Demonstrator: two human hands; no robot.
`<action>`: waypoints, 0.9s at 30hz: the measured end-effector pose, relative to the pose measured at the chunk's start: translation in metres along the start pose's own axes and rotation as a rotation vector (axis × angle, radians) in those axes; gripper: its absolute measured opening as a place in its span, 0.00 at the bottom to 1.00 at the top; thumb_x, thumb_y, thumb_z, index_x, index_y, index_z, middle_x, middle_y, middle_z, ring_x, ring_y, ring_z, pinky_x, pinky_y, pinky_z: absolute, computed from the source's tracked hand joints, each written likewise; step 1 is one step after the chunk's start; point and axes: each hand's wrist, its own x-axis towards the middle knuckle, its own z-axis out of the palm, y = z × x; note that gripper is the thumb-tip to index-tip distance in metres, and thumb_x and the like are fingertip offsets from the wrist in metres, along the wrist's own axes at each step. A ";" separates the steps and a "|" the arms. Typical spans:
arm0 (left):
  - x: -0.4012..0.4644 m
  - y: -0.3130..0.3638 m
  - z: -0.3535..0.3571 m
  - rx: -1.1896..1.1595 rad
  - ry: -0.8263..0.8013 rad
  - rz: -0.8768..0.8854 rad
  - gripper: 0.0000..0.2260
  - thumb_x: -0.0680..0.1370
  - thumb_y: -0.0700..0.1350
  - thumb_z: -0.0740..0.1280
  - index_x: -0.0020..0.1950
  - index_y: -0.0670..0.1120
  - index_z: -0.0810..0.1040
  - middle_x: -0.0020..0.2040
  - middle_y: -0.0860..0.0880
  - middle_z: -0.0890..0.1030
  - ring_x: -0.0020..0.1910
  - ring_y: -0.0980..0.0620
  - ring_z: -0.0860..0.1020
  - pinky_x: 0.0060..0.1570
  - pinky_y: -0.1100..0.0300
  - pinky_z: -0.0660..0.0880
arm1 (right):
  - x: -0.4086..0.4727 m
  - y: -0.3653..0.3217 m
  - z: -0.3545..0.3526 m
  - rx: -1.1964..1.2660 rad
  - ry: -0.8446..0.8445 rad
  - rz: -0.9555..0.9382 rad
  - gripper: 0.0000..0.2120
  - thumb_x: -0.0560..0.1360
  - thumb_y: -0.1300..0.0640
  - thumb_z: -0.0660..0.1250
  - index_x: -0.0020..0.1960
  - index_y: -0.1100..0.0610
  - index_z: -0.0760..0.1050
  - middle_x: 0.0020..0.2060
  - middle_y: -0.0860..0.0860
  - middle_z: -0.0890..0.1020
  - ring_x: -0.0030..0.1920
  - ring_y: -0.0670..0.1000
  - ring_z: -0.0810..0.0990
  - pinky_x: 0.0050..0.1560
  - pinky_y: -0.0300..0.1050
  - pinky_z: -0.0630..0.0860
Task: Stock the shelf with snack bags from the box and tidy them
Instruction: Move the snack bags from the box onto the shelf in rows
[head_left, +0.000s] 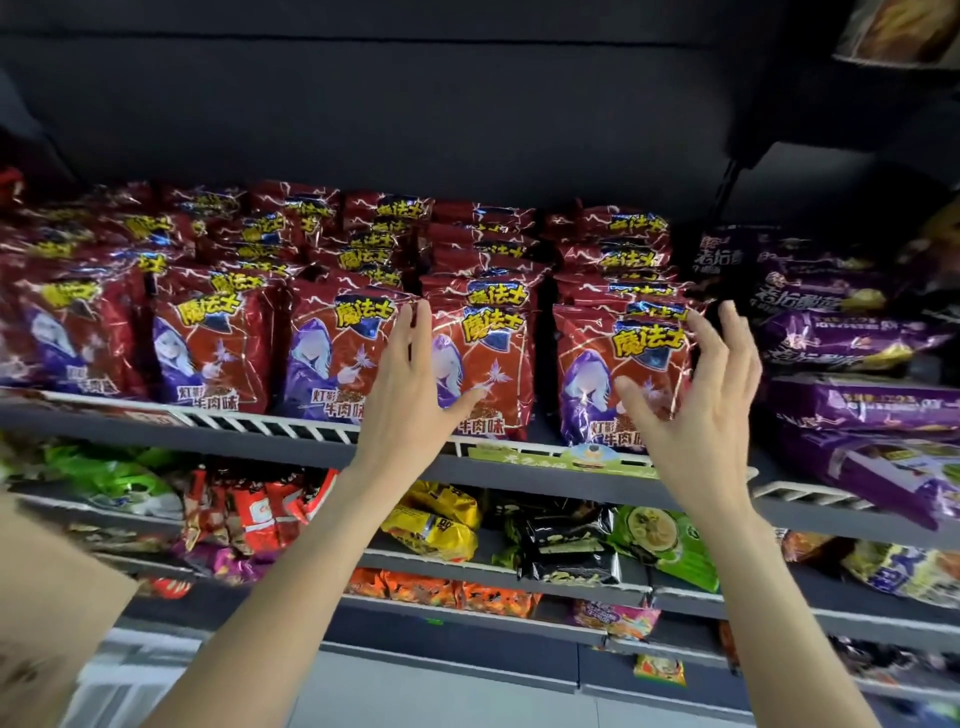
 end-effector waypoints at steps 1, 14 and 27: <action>-0.001 0.000 -0.002 -0.006 0.037 0.026 0.41 0.74 0.60 0.65 0.77 0.45 0.48 0.77 0.45 0.53 0.75 0.48 0.55 0.63 0.62 0.57 | 0.001 -0.004 0.001 -0.033 0.030 -0.073 0.31 0.75 0.47 0.67 0.71 0.61 0.62 0.73 0.62 0.58 0.74 0.61 0.53 0.72 0.59 0.56; -0.094 -0.106 -0.120 0.114 0.384 0.102 0.10 0.77 0.50 0.63 0.49 0.50 0.82 0.35 0.58 0.81 0.33 0.65 0.73 0.32 0.72 0.68 | -0.006 -0.172 0.074 0.203 -0.287 -0.786 0.09 0.76 0.56 0.62 0.51 0.59 0.78 0.42 0.53 0.80 0.43 0.56 0.79 0.37 0.49 0.76; -0.326 -0.337 -0.280 0.164 0.206 -0.624 0.14 0.74 0.55 0.59 0.54 0.53 0.80 0.48 0.63 0.78 0.48 0.64 0.76 0.47 0.63 0.73 | -0.127 -0.440 0.217 0.503 -1.143 -0.914 0.08 0.76 0.50 0.64 0.53 0.49 0.77 0.46 0.43 0.80 0.46 0.46 0.78 0.46 0.49 0.75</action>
